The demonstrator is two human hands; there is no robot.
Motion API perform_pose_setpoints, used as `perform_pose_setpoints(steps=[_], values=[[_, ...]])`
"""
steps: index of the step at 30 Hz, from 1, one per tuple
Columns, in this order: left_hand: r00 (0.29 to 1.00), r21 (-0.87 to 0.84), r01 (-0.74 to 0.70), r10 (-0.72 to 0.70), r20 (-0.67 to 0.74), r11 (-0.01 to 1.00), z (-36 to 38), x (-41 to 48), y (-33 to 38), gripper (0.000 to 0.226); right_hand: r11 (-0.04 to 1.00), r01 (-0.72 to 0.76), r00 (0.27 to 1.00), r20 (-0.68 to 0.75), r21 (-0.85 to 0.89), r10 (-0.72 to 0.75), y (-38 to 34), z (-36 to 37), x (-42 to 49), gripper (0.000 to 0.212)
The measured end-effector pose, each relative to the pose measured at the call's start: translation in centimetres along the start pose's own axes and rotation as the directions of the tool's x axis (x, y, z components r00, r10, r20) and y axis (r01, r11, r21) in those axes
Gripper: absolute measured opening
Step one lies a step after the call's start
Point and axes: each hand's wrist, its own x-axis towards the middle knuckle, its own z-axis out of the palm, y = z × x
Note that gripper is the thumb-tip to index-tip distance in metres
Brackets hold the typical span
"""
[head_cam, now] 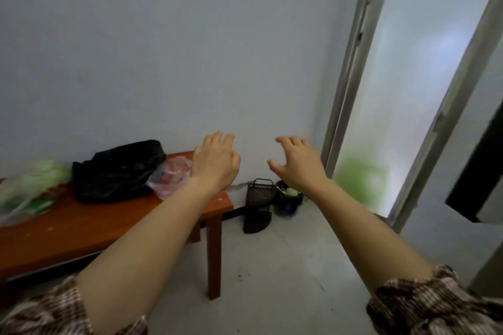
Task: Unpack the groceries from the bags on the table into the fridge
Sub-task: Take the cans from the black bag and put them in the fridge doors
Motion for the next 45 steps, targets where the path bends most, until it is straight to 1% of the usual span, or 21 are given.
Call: perform_pose_setpoints(steps=[6, 12, 15, 20, 26, 29, 34, 38, 42, 45], values=[[0.987, 0.045, 0.150, -0.153, 0.058, 0.988, 2.0, 1.5, -12.3, 0.046, 0.996, 0.076, 0.988, 0.128, 0.039, -0.081, -9.0, 9.0, 6.2, 0.060], [0.964, 0.109, 0.250, -0.257, 0.065, 0.962, 5.6, 5.4, -23.4, 0.047, 0.979, 0.190, 0.962, 0.184, 0.071, -0.200, -15.9, 18.5, 14.1, 0.061], [0.949, 0.120, 0.292, -0.303, 0.085, 0.949, 7.9, 8.0, -29.1, 0.048, 0.973, 0.207, 0.949, 0.222, 0.102, -0.225, -18.7, 23.6, 18.4, 0.063], [0.905, 0.159, 0.378, -0.400, 0.145, 0.912, 11.5, 11.1, -38.1, 0.049, 0.960, 0.231, 0.913, 0.305, 0.161, -0.271, -23.4, 31.0, 24.7, 0.057], [0.845, 0.155, 0.465, -0.489, 0.214, 0.872, 15.3, 13.4, -47.3, 0.051, 0.942, 0.268, 0.852, 0.407, 0.204, -0.330, -27.8, 38.0, 29.6, 0.060], [0.836, 0.141, 0.465, -0.486, 0.255, 0.874, 17.7, 14.3, -51.1, 0.051, 0.947, 0.247, 0.837, 0.447, 0.204, -0.315, -29.4, 41.7, 31.6, 0.059], [0.867, 0.062, 0.403, -0.402, 0.295, 0.913, 21.4, 16.1, -57.4, 0.047, 0.956, 0.195, 0.838, 0.469, 0.221, -0.279, -32.3, 47.3, 34.8, 0.049], [0.847, 0.062, 0.335, -0.330, 0.417, 0.940, 24.2, 17.6, -63.1, 0.046, 0.976, 0.099, 0.844, 0.503, 0.195, -0.187, -34.9, 51.9, 37.5, 0.045], [0.816, 0.038, 0.287, -0.266, 0.513, 0.957, 26.9, 17.8, -67.3, 0.041, 0.992, 0.058, 0.799, 0.590, 0.112, -0.114, -36.7, 55.7, 38.5, 0.047], [0.801, 0.019, 0.270, -0.236, 0.550, 0.963, 28.4, 17.5, -69.4, 0.038, 0.996, 0.056, 0.771, 0.630, 0.070, -0.088, -37.3, 57.8, 38.6, 0.051]])
